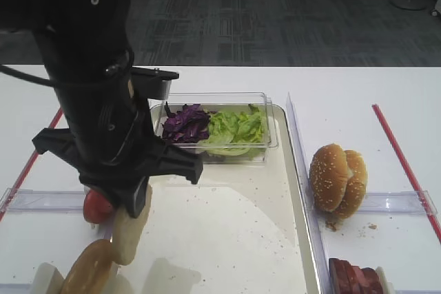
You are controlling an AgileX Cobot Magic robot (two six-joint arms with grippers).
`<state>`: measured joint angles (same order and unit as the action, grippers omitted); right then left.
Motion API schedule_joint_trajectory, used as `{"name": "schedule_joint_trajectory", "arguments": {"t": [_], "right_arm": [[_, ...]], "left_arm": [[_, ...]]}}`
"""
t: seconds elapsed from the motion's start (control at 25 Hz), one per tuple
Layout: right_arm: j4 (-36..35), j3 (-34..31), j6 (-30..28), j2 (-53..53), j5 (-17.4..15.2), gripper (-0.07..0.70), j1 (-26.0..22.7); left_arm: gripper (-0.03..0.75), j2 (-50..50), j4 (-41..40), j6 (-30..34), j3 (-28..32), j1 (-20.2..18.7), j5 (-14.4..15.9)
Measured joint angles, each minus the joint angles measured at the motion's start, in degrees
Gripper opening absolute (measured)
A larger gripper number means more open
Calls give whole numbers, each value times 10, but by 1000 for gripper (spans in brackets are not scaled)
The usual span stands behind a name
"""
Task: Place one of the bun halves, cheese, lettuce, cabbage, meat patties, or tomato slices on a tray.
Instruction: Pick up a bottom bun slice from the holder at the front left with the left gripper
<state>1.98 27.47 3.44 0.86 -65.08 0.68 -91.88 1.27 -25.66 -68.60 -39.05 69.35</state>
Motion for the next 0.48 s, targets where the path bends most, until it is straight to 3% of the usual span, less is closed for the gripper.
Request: {"name": "schedule_joint_trajectory", "arguments": {"t": [0.48], "right_arm": [[0,0,0,0,0,571,0]], "left_arm": [[53,0,6,18,-10,0,2]]}}
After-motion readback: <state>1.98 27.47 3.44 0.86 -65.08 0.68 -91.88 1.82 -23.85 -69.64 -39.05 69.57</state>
